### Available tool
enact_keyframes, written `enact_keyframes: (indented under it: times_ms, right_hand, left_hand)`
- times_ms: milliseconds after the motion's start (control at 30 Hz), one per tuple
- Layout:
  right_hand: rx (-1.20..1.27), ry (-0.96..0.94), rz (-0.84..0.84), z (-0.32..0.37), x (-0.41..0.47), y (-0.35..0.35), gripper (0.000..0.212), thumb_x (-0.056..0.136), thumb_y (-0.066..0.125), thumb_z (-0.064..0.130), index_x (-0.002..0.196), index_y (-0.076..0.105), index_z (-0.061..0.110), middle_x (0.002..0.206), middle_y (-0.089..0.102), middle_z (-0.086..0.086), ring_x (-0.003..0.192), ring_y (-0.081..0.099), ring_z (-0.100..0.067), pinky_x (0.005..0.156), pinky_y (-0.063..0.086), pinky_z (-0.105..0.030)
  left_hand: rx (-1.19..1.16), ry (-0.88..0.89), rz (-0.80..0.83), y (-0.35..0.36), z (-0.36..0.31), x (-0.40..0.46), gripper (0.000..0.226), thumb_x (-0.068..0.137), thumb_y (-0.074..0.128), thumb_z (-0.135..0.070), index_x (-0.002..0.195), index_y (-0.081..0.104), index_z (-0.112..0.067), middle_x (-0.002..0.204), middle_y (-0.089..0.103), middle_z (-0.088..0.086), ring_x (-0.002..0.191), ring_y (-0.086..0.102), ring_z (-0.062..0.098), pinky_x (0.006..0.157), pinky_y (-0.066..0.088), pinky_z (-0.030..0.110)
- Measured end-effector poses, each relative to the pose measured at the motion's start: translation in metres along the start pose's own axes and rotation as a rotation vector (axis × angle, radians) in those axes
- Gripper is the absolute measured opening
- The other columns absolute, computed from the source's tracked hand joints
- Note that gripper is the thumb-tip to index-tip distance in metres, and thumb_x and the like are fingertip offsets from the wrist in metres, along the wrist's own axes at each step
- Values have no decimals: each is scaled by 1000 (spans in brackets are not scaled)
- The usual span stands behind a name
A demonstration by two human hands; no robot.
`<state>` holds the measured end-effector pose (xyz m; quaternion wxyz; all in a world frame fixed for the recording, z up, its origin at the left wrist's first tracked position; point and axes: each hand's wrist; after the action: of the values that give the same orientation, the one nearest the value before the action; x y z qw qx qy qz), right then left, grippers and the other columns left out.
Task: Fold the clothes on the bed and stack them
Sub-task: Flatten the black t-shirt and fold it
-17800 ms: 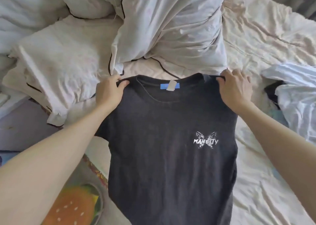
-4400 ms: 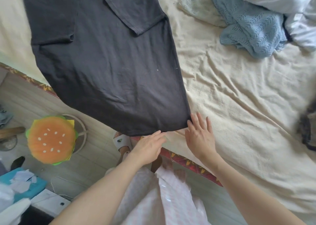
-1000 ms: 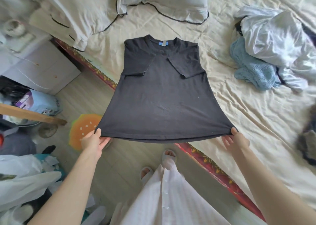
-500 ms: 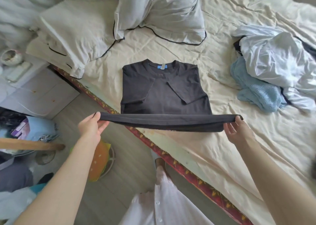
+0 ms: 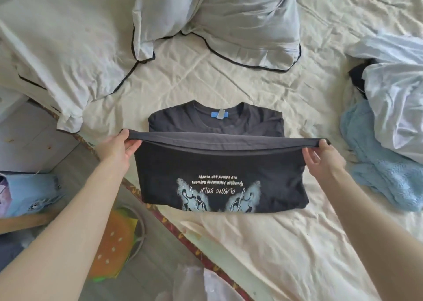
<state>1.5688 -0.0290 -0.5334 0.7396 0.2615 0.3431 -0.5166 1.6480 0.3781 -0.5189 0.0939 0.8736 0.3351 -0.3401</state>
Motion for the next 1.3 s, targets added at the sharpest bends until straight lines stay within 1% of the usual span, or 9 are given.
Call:
enact_keyframes:
  times_ms: [333, 433, 500, 633, 833, 933, 1033, 1167, 1300]
  right_hand:
    - [-87, 57, -101, -7, 69, 64, 12, 91, 58, 1, 79, 55, 4, 84, 64, -11, 74, 67, -20, 58, 58, -28]
    - [-72, 53, -73, -5, 78, 82, 2, 90, 58, 0, 91, 60, 1, 90, 65, -11, 71, 66, -19, 54, 56, -28]
    - [-98, 73, -40, -8, 88, 91, 20, 91, 57, 1, 110, 59, -2, 100, 64, -12, 75, 65, -19, 60, 57, -28]
    - [-156, 151, -6, -19, 103, 98, 23, 98, 45, 5, 118, 56, 2, 124, 61, -10, 100, 63, -19, 79, 56, -26]
    - [24, 195, -5, -11, 112, 103, 28, 94, 54, 4, 121, 57, -1, 94, 67, -9, 79, 67, -19, 53, 57, -25]
    - [218, 202, 10, -10, 110, 104, 30, 97, 44, 1, 126, 52, -2, 107, 66, -14, 92, 68, -28, 69, 60, -31]
    - [-245, -71, 54, -24, 109, 105, 33, 98, 39, 6, 129, 50, 2, 117, 59, -13, 102, 62, -20, 87, 53, -27]
    - [-1162, -855, 227, -53, 98, 97, 27, 93, 49, 13, 115, 63, 5, 117, 63, -9, 110, 55, -23, 96, 38, -32]
    - [-1788, -1175, 618, -82, 97, 90, 45, 97, 48, 27, 141, 44, 16, 153, 30, -8, 144, 20, -26, 115, 15, -47]
  left_hand:
    - [65, -73, -23, 57, 10, 66, 13, 95, 50, 0, 83, 51, -6, 95, 58, 10, 76, 61, 15, 83, 53, 28]
    - [55, -29, -43, 68, 6, 78, 3, 92, 55, 2, 90, 55, -1, 94, 61, 10, 77, 64, 17, 76, 57, 28]
    - [75, 3, -47, 75, 9, 85, 14, 91, 57, 2, 105, 57, 0, 89, 62, 10, 75, 66, 17, 67, 58, 26]
    - [135, -12, -36, 80, 26, 92, 27, 92, 55, 2, 119, 55, 2, 88, 63, 10, 76, 65, 15, 75, 56, 24]
    - [6, -71, 4, 86, 12, 106, 20, 94, 49, 3, 114, 54, 5, 109, 56, 19, 92, 61, 24, 67, 57, 26]
    - [-27, -49, 59, 91, 10, 104, 29, 99, 41, -2, 127, 45, 3, 117, 53, 17, 103, 59, 27, 80, 55, 29]
    - [298, 164, 55, 93, 23, 99, 22, 96, 46, -2, 117, 50, -3, 121, 56, 16, 108, 60, 23, 87, 52, 29]
    - [1043, 858, 231, 90, 48, 87, 29, 91, 45, 1, 116, 60, -2, 123, 60, 14, 117, 53, 29, 98, 34, 21]
    - [1649, 1059, 578, 87, 80, 86, 47, 98, 46, -23, 144, 39, -18, 157, 22, 8, 146, 13, 30, 115, 8, 50]
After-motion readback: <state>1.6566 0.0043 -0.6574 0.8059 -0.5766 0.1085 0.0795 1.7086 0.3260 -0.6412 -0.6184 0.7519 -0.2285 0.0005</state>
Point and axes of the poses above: each hand's wrist, its own x-axis towards the middle knuckle, its own y-axis out of the palm, z = x × y
